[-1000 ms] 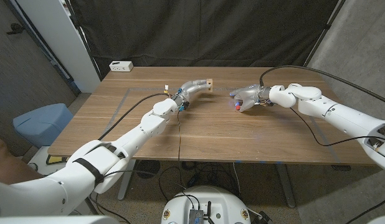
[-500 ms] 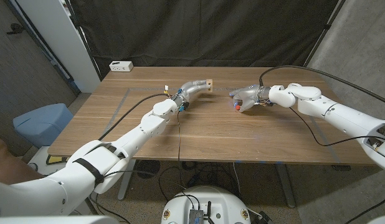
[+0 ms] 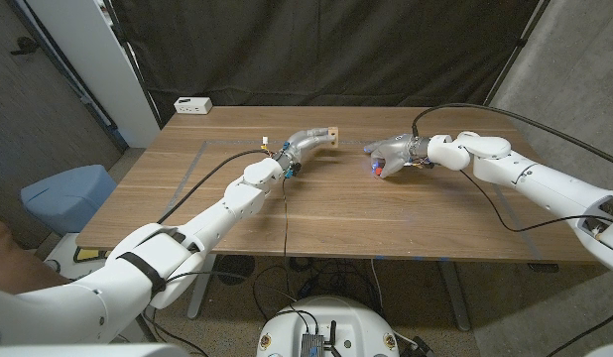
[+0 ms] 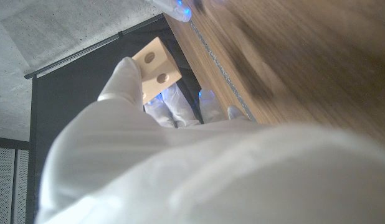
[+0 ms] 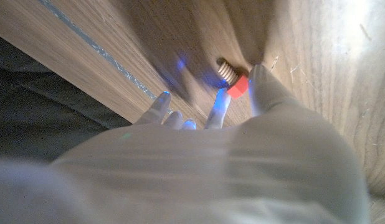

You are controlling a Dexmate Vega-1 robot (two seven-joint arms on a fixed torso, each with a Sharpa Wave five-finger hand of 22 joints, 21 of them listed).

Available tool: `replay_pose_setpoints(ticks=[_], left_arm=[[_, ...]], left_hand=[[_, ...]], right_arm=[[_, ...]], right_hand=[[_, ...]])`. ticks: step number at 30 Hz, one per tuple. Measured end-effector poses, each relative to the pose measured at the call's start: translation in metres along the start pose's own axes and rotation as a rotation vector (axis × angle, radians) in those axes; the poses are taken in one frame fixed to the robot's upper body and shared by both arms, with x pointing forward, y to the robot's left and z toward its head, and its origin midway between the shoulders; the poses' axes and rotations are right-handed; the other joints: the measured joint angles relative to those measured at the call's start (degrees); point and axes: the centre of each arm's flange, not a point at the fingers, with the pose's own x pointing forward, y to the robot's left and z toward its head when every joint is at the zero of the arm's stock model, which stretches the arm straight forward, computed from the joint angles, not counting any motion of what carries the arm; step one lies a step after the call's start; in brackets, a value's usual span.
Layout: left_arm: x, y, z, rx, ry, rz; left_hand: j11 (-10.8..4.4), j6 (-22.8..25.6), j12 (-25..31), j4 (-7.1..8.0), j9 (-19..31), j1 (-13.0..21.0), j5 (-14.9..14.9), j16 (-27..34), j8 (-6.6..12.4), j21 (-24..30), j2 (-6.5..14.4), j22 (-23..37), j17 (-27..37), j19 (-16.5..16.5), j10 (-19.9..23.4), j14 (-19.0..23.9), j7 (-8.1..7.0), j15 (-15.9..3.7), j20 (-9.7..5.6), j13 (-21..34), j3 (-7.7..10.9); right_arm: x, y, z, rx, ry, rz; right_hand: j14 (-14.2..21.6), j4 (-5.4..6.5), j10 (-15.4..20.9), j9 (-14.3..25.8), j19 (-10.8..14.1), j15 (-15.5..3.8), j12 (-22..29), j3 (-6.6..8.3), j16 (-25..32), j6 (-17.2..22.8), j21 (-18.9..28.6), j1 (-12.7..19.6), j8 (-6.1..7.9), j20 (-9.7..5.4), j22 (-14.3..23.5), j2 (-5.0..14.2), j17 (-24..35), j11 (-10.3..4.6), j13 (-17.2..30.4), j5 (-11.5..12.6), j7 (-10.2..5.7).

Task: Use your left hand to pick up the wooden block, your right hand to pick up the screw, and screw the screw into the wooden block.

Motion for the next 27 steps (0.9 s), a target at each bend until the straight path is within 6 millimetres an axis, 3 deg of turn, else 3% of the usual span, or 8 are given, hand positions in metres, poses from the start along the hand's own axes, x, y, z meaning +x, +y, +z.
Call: replay_pose_setpoints(ticks=[7,16,27], left_arm=[[0.0007,0.0,0.0003,-0.001,0.0,0.0],[0.0019,-0.0002,-0.0002,-0.002,0.004,0.0],[0.0047,-0.0007,-0.0009,-0.004,0.008,-0.003]], left_hand=[[0.0,-0.1,-0.1,0.24,0.0,0.1,0.1,0.0,0.0,0.0,0.1,0.0,0.0,0.0,0.0,0.0,0.08,0.0,0.0,0.3,-0.24],[0.0,-0.1,-0.1,0.24,-0.1,0.1,0.1,0.0,0.0,0.0,0.1,0.0,0.0,0.2,0.0,0.0,0.05,-0.01,-0.21,0.3,-0.25],[0.0,-0.1,-0.2,0.13,0.0,0.1,0.1,0.0,0.0,0.0,0.1,0.0,0.0,0.2,0.0,0.0,0.05,-0.01,-0.21,0.3,-0.36]], right_arm=[[0.0016,-0.0004,0.0,0.0,-0.007,-0.001],[0.0025,0.001,-0.0012,0.0,-0.009,0.004],[0.0028,0.0029,-0.0032,-0.003,-0.013,0.005]], right_hand=[[0.0,-0.17,0.5,0.3,0.8,0.0,0.2,0.17,0.0,1.1,0.0,0.0,0.78,-0.82,0.0,0.0,0.0,0.12,0.0,0.0,0.32],[0.0,-0.23,0.7,0.3,0.8,0.0,0.2,0.4,0.0,1.3,0.0,0.2,1.0,-0.82,0.0,-0.24,0.2,-0.13,0.0,0.0,0.14],[0.4,-0.05,1.1,0.6,1.3,0.01,0.2,0.58,0.0,2.6,0.0,0.8,2.24,-1.34,0.0,-0.15,0.3,-0.51,0.0,0.0,0.01]])
